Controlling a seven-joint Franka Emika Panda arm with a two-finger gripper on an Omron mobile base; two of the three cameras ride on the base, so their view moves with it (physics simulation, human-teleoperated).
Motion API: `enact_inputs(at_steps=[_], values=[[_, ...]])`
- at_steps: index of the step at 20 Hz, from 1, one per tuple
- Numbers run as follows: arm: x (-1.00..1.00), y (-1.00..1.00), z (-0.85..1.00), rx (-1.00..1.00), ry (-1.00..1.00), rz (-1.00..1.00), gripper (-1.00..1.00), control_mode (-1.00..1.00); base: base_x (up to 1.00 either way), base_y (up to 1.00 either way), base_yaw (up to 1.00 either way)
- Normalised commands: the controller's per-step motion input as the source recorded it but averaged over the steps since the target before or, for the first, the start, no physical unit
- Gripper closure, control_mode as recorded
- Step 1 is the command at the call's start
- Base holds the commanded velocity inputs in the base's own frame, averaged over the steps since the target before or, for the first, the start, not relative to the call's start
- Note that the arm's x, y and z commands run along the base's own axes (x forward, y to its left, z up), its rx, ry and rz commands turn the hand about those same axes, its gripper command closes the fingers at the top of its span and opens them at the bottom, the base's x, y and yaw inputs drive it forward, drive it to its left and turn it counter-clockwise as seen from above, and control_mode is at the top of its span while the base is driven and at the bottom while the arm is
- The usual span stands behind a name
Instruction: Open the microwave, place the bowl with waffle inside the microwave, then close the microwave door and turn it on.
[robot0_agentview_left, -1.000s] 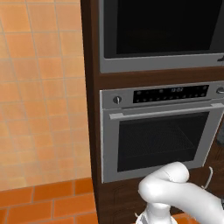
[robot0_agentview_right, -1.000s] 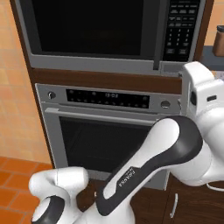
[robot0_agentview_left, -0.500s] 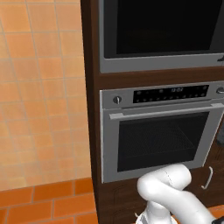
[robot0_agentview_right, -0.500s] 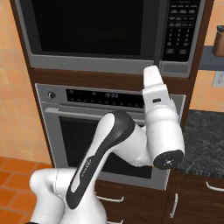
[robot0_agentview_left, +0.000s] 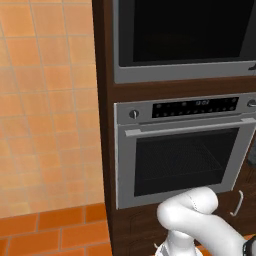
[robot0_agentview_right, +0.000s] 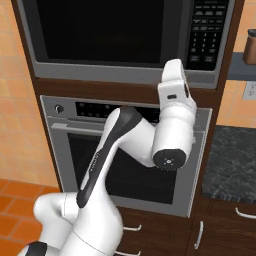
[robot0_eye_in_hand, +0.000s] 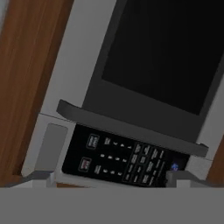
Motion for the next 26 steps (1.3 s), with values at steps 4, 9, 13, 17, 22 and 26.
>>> enact_inputs(at_steps=[4,9,13,17,22,26], values=[[0.0,-0.19,0.39,0.0,0.12,0.0,-1.0,-1.0,0.0,0.0,0.0],[0.0,-0.07,0.18,0.0,0.23,0.0,1.0,-1.0,0.0,0.0,0.0],[-0.01,0.0,0.04,0.0,0.11,0.0,1.0,-1.0,0.0,0.0,0.0],[-0.01,0.0,0.0,0.0,0.0,0.0,1.0,-1.0,0.0,0.0,0.0],[0.0,0.09,0.0,0.0,0.01,0.08,1.0,-1.0,0.0,0.0,0.0],[0.01,0.04,0.0,0.0,0.02,0.1,1.0,-1.0,0.0,0.0,0.0]])
